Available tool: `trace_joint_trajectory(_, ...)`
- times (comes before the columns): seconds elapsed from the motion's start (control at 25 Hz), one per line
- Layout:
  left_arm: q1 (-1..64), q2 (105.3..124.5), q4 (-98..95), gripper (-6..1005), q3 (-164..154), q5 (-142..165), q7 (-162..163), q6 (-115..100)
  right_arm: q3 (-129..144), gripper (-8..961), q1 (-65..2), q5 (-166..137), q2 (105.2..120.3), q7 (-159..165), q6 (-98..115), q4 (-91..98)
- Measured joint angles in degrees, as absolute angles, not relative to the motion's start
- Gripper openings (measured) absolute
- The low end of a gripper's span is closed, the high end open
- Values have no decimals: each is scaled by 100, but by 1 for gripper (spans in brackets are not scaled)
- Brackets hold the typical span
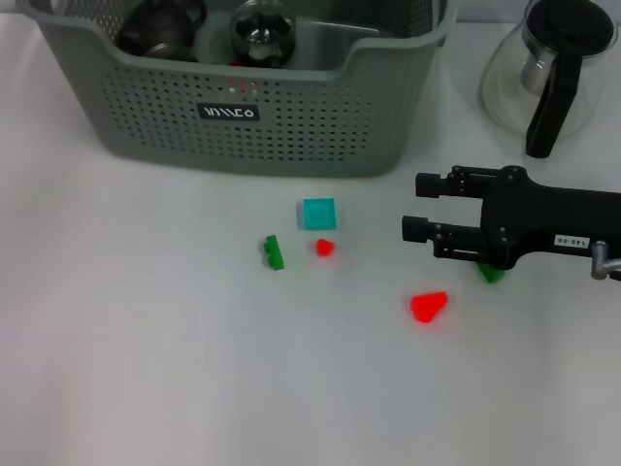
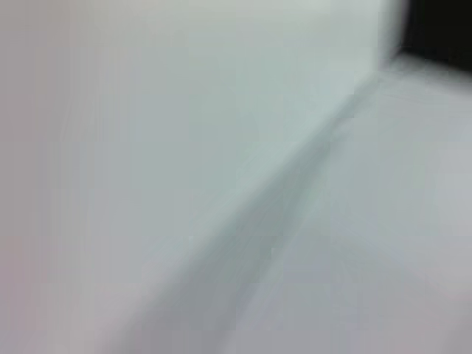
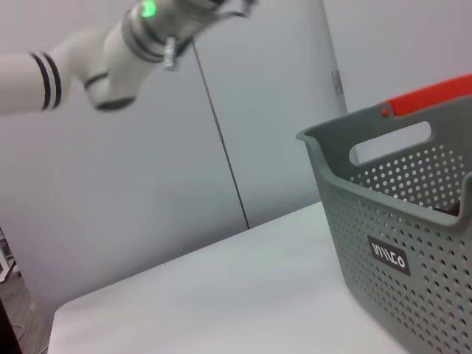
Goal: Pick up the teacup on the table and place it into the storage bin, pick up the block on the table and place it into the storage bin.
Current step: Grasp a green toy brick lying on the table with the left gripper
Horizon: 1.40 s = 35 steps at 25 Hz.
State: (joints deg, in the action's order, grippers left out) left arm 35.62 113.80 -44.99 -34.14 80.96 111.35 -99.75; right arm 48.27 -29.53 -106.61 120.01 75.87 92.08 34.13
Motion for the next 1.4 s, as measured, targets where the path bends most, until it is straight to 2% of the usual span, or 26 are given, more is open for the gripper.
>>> trace_joint_trajectory(0.08,3501,11223,-4168,780,-3451,7807,10825,-10617,4824,675,-2953,-10662,12003,7596,9210,3412)
trace_joint_trajectory(0.12,3465,11181,-4150,787,-3476,7846,10701,-10832,4820,675,-2953,-10661,12000,7603,9210,3411)
trace_joint_trajectory(0.24,3341,11222,-4610,806,-3596,8652,10466,-11177,4807,675,-2963,-10661,11993,7621,9195,3410)
trace_joint_trajectory(0.4,3129,11510,-5565,813,-4112,10324,10381,-11120,4805,675,-2970,-10662,11987,7627,9197,3410)
trace_joint_trajectory(0.64,3220,11854,-6428,812,-4901,12208,10764,-10936,4807,675,-2944,-10663,11983,7629,9200,3410)
trace_joint_trajectory(0.84,3376,12330,-7105,811,-5974,13911,11367,-10413,4808,674,-2935,-10668,11977,7629,9196,3410)
trace_joint_trajectory(0.92,3374,12436,-7260,811,-6408,14190,11450,-10189,4808,674,-2936,-10670,11980,7629,9192,3410)
trace_joint_trajectory(1.4,3523,12429,-7070,810,-8016,14643,12194,-8617,4808,674,-2935,-10665,11988,7628,9190,3410)
